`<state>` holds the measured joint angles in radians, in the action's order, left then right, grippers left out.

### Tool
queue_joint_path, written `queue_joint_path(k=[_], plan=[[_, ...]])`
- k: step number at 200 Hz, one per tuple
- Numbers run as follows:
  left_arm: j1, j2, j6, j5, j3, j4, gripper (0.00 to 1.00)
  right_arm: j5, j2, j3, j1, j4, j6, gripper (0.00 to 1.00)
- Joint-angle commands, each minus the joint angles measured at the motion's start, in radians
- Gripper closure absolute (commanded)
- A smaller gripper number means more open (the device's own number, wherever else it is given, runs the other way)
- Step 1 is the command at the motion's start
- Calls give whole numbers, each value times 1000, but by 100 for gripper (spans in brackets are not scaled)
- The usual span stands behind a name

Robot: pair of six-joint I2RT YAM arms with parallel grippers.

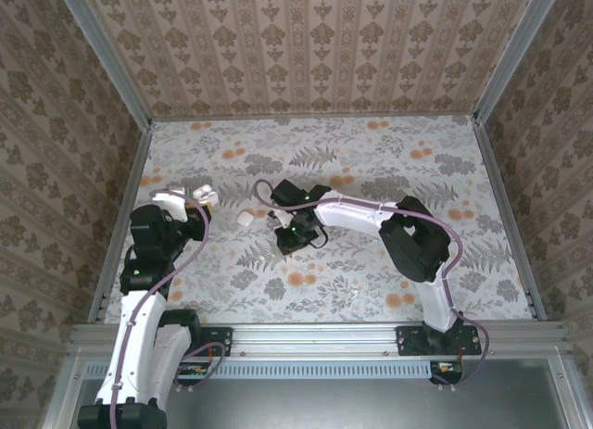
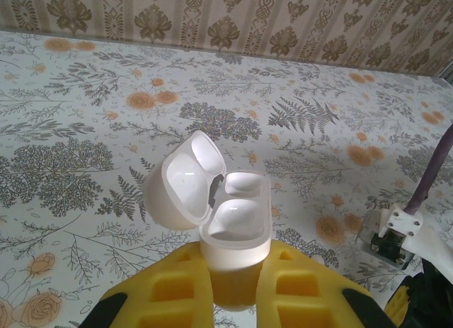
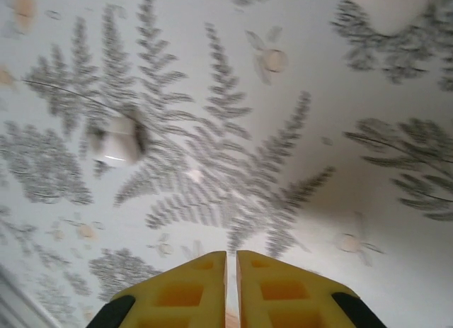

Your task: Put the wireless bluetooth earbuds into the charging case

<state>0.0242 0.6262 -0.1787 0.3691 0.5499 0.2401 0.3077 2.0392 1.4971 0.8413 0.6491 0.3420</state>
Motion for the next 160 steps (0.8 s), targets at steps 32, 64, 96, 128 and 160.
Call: queue_joint_path(k=[32, 64, 96, 128, 160], plan=[[-6, -25, -3, -2, -11, -7, 100, 113, 55, 96, 105, 12, 61, 83], [-8, -32, 8, -1, -12, 4, 100, 114, 115, 177, 113, 90, 67, 78], [-10, -43, 10, -4, -16, 11, 100, 162, 179, 248, 115, 145, 71, 73], [-11, -50, 10, -6, -19, 13, 100, 168, 230, 300, 115, 188, 70, 71], [-13, -51, 6, -2, -18, 11, 100, 163, 263, 321, 91, 200, 88, 70]])
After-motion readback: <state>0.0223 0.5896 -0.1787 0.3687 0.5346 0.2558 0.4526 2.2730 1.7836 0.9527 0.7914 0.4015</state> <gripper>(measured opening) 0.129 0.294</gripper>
